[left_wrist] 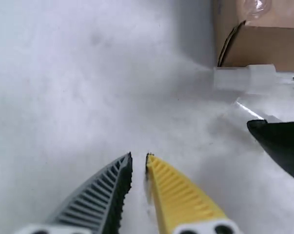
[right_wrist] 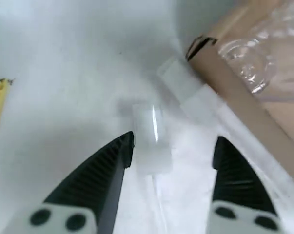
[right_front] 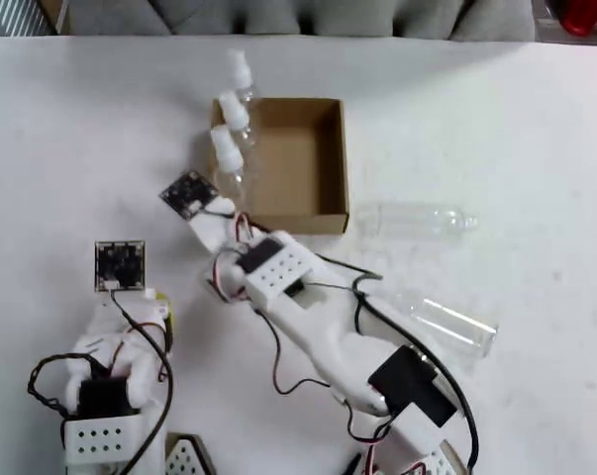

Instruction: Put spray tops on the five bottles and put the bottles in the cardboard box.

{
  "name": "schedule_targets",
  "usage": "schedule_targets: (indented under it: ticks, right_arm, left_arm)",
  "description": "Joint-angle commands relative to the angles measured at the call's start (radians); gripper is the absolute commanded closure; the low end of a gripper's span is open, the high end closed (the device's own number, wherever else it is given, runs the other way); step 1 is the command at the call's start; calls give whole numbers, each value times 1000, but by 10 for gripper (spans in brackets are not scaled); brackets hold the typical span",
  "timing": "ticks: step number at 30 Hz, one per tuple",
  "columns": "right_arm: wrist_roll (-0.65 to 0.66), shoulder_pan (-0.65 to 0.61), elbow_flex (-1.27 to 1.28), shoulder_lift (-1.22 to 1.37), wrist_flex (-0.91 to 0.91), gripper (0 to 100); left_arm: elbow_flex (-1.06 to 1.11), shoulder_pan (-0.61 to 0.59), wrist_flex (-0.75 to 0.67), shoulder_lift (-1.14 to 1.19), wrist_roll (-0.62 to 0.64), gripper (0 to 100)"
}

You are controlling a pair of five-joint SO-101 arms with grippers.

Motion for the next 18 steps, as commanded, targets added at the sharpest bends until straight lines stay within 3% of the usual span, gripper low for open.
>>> schedule_targets:
  ticks: [1,5,10,18]
  right_arm:
    - [103,5,-176,-36,278,747]
    - [147,18,-308,-113,538,747]
    - [236,67,-321,-254,720,747]
    - [374,295,-276,-489,952,747]
  left_arm:
    - [-3,-15,-28,10,-3,936]
    - [-3,-15,-28,10,-3,936]
    - [-3,-15,-28,10,-3,936]
    - [-3,-15,-28,10,-5,936]
